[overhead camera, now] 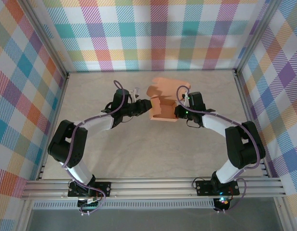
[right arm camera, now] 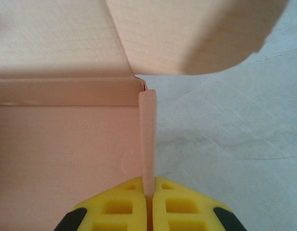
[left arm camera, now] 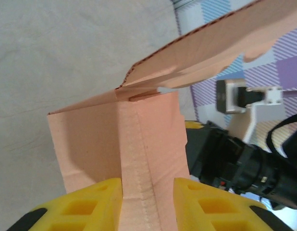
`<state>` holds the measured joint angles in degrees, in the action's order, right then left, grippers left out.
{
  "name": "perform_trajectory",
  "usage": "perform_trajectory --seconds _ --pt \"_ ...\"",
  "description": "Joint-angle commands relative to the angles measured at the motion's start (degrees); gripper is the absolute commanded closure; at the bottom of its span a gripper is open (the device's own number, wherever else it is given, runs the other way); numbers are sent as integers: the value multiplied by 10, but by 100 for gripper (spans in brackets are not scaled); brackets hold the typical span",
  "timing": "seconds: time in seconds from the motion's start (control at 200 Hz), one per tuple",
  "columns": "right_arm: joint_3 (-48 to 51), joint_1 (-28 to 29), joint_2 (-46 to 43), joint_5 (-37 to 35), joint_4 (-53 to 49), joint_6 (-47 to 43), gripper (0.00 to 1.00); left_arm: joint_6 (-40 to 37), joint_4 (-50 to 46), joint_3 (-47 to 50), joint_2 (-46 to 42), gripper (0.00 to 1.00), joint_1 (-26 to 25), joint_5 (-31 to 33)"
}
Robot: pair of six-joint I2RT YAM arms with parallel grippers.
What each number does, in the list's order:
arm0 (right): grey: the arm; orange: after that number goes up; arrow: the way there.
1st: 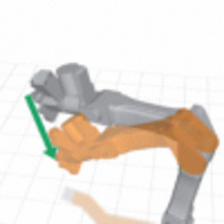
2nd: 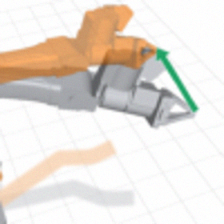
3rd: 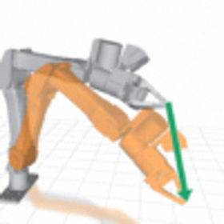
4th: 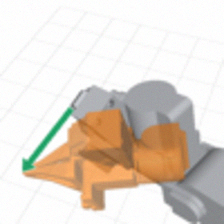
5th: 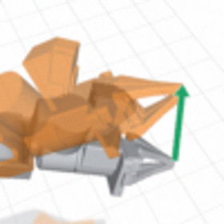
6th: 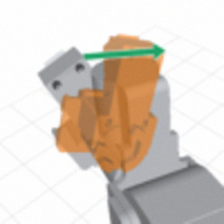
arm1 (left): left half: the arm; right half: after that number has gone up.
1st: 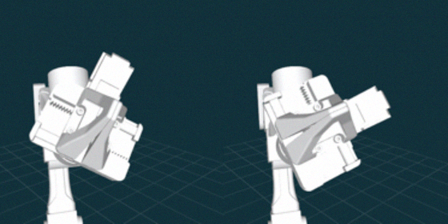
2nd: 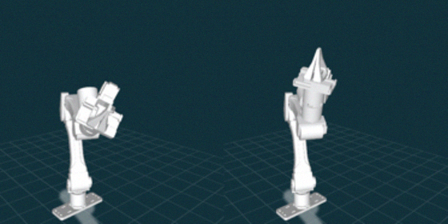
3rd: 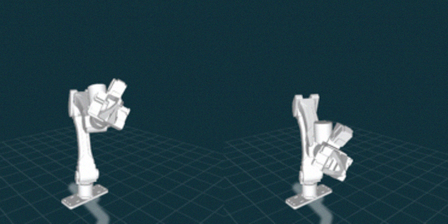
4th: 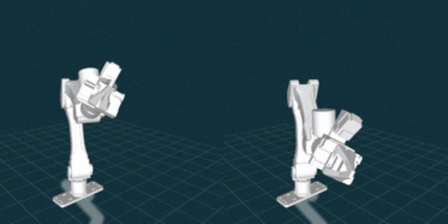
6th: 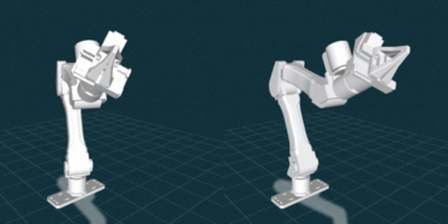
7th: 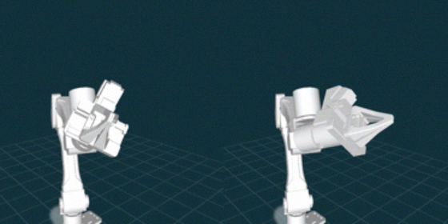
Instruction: Fold the paper box
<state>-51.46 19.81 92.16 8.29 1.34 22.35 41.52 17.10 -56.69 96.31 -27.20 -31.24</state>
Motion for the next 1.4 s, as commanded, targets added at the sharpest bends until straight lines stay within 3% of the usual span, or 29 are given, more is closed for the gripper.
perform_trajectory --seconds 0.0,0.305,0.61,0.865,1.2,1.395 --pt "-26 10 -33 -11 1 -17 93 -44 -99 -22 9 67 -15 40" --pt "-29 16 -26 -13 2 -14 93 -55 -125 -14 26 77 -20 60" --pt "-35 26 -17 -14 5 -9 93 -54 -149 -32 58 79 -31 79" --pt "-34 41 -3 -16 29 31 95 -44 -227 -71 81 83 -48 151" --pt "-34 74 15 -73 37 87 96 -54 -429 -172 110 87 -90 328" --pt "-31 83 23 -78 45 106 96 -60 -458 -190 123 83 -99 353"
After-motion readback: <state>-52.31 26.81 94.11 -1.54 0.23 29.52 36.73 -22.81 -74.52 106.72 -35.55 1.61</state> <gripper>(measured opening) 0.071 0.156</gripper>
